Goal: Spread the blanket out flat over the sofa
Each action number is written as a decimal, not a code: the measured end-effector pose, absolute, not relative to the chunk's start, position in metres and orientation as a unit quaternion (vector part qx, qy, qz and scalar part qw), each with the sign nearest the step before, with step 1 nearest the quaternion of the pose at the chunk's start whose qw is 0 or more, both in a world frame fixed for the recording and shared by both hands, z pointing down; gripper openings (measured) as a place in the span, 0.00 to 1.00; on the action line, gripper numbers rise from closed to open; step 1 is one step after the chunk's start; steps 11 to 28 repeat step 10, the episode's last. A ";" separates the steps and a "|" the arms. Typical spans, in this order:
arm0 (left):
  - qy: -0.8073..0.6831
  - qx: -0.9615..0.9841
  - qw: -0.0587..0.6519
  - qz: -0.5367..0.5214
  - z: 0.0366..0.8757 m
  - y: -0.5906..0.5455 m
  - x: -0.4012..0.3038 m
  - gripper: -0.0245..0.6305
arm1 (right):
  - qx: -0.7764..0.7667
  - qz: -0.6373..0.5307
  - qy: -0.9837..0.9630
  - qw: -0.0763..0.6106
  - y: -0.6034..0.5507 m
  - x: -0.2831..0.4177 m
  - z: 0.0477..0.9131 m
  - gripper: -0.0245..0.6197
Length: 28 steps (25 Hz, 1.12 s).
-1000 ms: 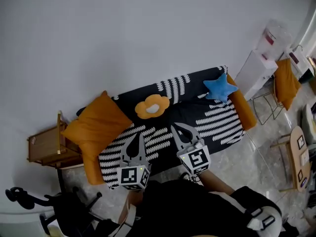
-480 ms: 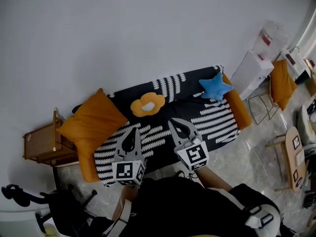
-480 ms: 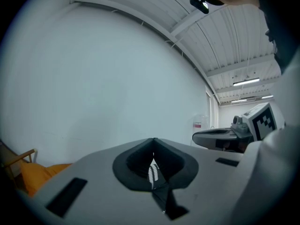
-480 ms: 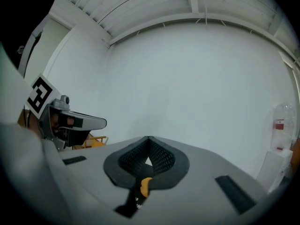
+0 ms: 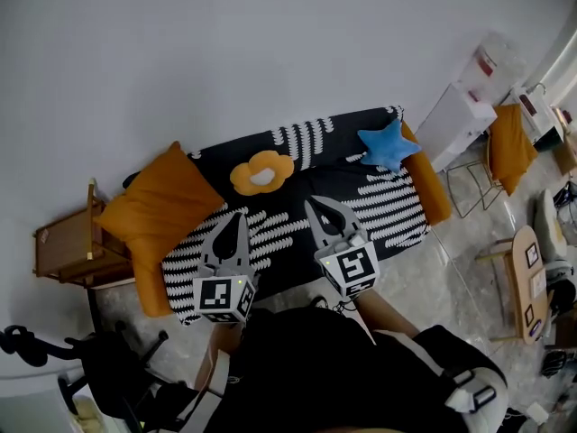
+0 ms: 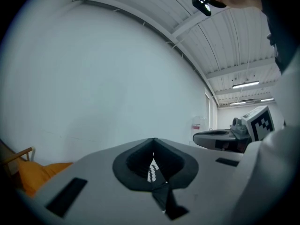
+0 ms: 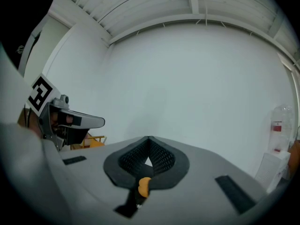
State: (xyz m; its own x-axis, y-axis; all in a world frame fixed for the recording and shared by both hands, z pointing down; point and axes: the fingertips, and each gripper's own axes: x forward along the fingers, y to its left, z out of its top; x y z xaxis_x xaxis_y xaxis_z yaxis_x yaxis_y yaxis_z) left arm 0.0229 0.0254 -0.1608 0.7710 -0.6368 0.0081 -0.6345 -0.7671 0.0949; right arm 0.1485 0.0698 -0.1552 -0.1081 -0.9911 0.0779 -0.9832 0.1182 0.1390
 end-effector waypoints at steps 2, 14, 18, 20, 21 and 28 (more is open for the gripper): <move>-0.336 0.941 0.045 -0.013 -0.162 0.025 0.024 0.07 | 0.665 -0.026 -0.742 0.077 0.071 0.150 -0.156 0.05; -0.324 0.945 0.040 -0.014 -0.166 0.024 0.031 0.07 | 0.675 -0.033 -0.733 0.074 0.071 0.159 -0.160 0.05; -0.324 0.945 0.040 -0.014 -0.166 0.024 0.031 0.07 | 0.675 -0.033 -0.733 0.074 0.071 0.159 -0.160 0.05; -0.324 0.945 0.040 -0.014 -0.166 0.024 0.031 0.07 | 0.675 -0.033 -0.733 0.074 0.071 0.159 -0.160 0.05; -0.324 0.945 0.040 -0.014 -0.166 0.024 0.031 0.07 | 0.675 -0.033 -0.733 0.074 0.071 0.159 -0.160 0.05; -0.324 0.945 0.040 -0.014 -0.166 0.024 0.031 0.07 | 0.675 -0.033 -0.733 0.074 0.071 0.159 -0.160 0.05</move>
